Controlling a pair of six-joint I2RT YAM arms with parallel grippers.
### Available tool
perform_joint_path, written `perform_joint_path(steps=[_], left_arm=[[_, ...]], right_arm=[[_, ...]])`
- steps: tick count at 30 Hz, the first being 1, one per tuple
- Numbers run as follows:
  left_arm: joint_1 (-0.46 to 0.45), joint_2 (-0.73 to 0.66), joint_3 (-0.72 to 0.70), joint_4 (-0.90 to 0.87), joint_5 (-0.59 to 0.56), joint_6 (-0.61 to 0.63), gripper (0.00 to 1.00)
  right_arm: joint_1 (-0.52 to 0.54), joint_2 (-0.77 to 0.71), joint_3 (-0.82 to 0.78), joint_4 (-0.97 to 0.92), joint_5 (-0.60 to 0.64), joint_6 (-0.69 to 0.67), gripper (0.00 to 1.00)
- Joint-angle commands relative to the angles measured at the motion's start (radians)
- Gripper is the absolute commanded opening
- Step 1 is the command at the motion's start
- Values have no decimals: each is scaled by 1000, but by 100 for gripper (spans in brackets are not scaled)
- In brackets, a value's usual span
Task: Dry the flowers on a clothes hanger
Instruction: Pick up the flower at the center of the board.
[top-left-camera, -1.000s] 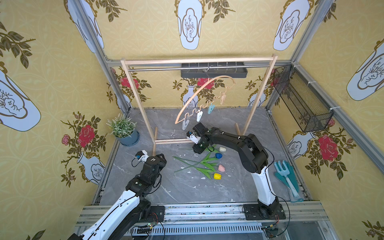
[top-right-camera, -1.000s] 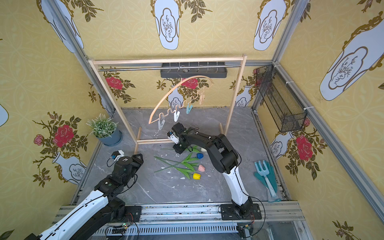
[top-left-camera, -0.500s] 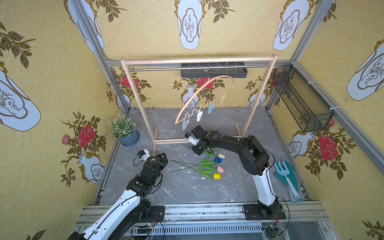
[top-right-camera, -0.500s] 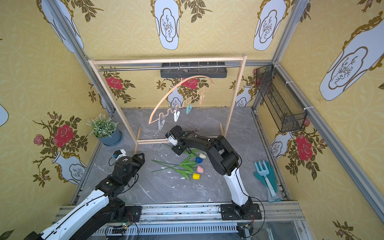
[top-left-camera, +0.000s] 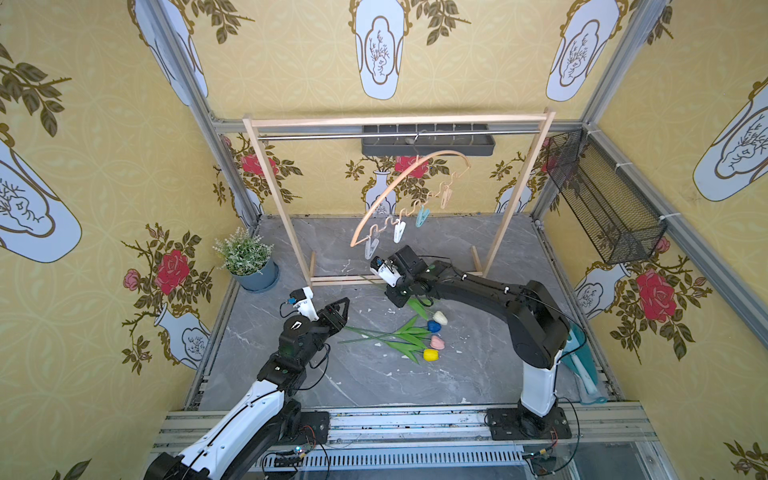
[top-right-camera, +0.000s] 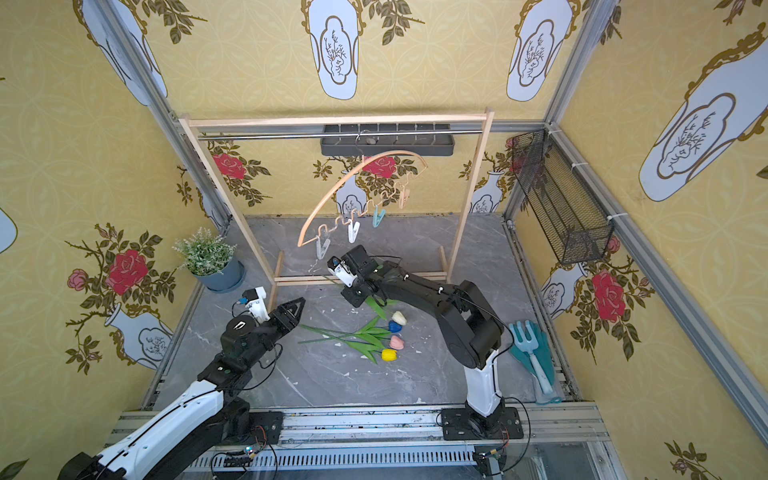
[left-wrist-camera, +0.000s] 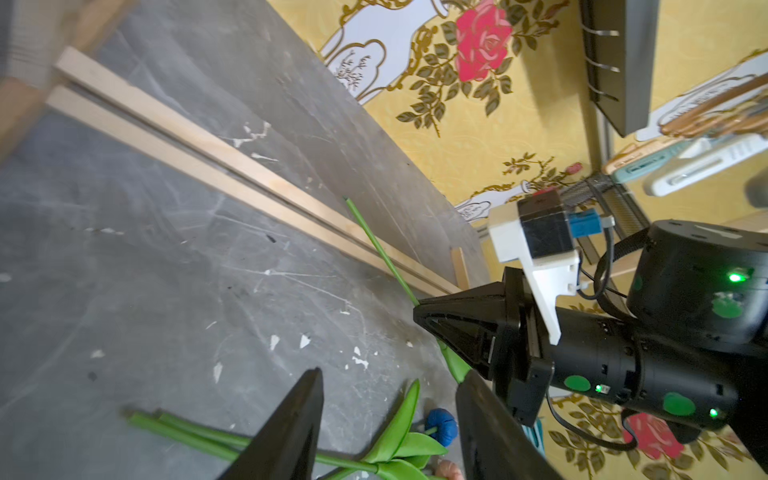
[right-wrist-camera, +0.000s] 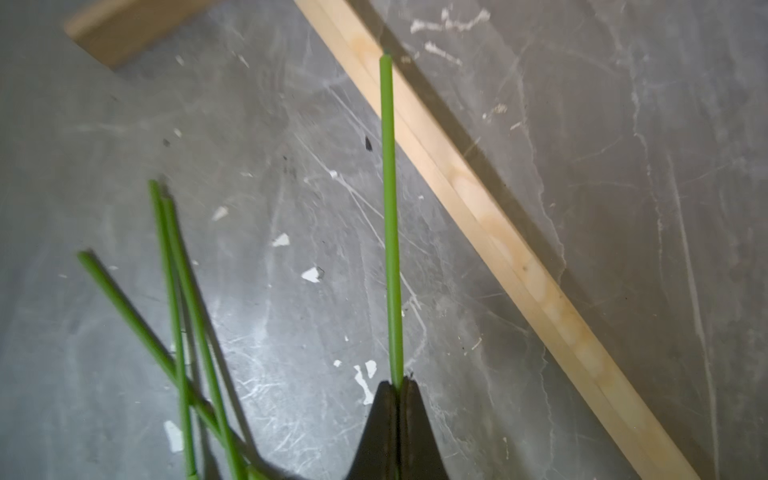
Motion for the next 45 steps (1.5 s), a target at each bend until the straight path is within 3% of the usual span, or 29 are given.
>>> perform_joint_path(steps=[1,7,14,26,37,41,45], left_arm=[[43,106,-14,409,332,-3,59],[46,373,82,640,585,-46,52],[42,520,134,756,592,-97,43],[28,563,184,748,598,-97,30],[27,562,189,745,601,-96,36],[25,554,196,740,606,-97,24],[24,552,198,724,607,-95,19]], right_arm=[[0,-83,-76,121,-106,124,3],[-27,-232,-248,319,-214,311,2],[-33,-336,-363,479,-297,446,3],[-19,-365,-401,550,-371,530,3],[19,-400,-437,582,-326,559,4],[27,-391,-435,592,-334,572,4],[36,-392,-438,600,-334,581,4]])
